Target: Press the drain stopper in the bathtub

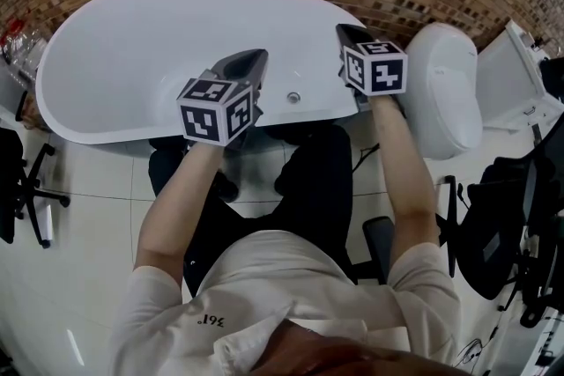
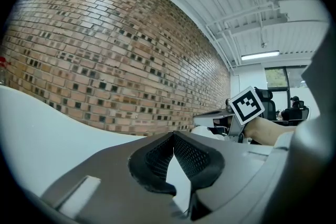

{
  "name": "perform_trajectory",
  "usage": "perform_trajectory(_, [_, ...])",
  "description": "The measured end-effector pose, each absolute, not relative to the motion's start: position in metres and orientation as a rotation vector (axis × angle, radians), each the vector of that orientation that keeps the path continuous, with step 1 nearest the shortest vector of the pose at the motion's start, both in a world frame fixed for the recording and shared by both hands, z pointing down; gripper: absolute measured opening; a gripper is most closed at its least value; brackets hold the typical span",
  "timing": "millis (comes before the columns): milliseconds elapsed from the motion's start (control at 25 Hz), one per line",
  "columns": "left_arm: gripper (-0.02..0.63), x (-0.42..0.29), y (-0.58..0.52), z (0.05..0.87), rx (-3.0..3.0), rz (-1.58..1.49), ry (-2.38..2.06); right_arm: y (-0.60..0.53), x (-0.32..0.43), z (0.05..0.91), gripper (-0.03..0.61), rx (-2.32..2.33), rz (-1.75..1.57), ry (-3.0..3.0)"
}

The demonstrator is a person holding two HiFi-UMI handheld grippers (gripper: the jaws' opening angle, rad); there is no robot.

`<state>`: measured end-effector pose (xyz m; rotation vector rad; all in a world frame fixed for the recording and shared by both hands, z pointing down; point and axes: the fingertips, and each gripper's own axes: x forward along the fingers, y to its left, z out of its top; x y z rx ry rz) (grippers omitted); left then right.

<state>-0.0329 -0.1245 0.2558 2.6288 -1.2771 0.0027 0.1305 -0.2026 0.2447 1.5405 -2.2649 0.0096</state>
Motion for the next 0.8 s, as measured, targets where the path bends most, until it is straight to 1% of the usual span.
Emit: perform_trajectory(800, [0.008, -0.043, -0.115, 0.254, 2.632, -0.037, -1.307, -0.182, 0.122, 0.243, 0.014, 1.533, 0.008, -2.341])
